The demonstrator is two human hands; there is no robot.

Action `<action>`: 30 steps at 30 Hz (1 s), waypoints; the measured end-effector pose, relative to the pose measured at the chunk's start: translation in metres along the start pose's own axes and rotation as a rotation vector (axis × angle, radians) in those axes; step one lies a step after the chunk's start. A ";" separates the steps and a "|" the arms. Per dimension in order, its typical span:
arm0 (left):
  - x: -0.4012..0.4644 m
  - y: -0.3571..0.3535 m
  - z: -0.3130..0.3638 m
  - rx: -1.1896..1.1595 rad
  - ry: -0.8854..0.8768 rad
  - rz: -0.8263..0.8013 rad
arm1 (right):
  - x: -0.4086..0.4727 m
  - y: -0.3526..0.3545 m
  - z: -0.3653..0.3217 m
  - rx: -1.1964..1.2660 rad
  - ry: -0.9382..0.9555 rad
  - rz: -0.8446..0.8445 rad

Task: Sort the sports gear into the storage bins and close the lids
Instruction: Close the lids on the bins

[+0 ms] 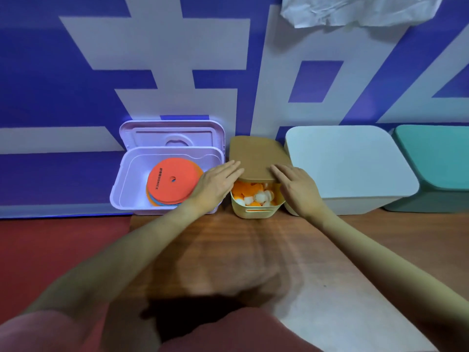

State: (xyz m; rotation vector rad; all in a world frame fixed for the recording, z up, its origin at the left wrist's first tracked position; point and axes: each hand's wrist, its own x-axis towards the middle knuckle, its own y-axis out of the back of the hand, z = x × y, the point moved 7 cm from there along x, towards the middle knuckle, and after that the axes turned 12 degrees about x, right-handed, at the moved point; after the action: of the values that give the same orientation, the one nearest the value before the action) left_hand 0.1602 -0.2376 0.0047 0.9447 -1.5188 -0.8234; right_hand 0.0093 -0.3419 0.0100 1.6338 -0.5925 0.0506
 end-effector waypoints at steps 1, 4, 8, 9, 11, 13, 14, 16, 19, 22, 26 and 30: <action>-0.004 -0.006 0.004 -0.007 -0.011 -0.019 | -0.005 -0.008 0.000 -0.006 -0.021 -0.025; -0.016 -0.021 0.014 0.002 -0.034 -0.061 | -0.021 -0.029 0.002 0.010 -0.078 -0.069; -0.031 -0.038 0.019 0.008 -0.031 -0.116 | -0.033 -0.044 -0.003 0.023 -0.081 -0.127; -0.033 -0.041 0.019 0.013 -0.040 -0.121 | -0.034 -0.048 -0.002 0.024 -0.091 -0.142; -0.037 -0.045 0.020 0.037 -0.075 -0.079 | -0.038 -0.055 -0.003 0.023 -0.100 -0.161; -0.038 -0.042 0.022 0.046 -0.088 -0.003 | -0.041 -0.059 -0.003 0.002 -0.089 -0.162; -0.037 -0.040 0.021 0.026 -0.067 0.020 | -0.041 -0.059 -0.003 0.000 -0.087 -0.157; -0.036 -0.040 0.020 -0.016 -0.017 0.024 | -0.041 -0.060 -0.003 -0.004 -0.091 -0.157; -0.038 -0.047 0.023 -0.003 -0.085 0.001 | -0.043 -0.060 -0.005 -0.017 -0.073 -0.168; -0.040 -0.050 0.026 0.017 -0.196 0.009 | -0.046 -0.058 -0.002 -0.011 -0.061 -0.144; -0.042 -0.050 0.029 0.031 -0.273 0.035 | -0.047 -0.058 0.000 -0.008 -0.047 -0.135; -0.039 -0.048 0.034 0.024 -0.299 0.070 | -0.053 -0.059 0.003 -0.010 -0.049 -0.137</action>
State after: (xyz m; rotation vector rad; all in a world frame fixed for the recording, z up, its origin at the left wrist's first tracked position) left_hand 0.1349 -0.2235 -0.0597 0.8061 -1.8117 -0.9276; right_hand -0.0138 -0.3246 -0.0640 1.6660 -0.5158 -0.0934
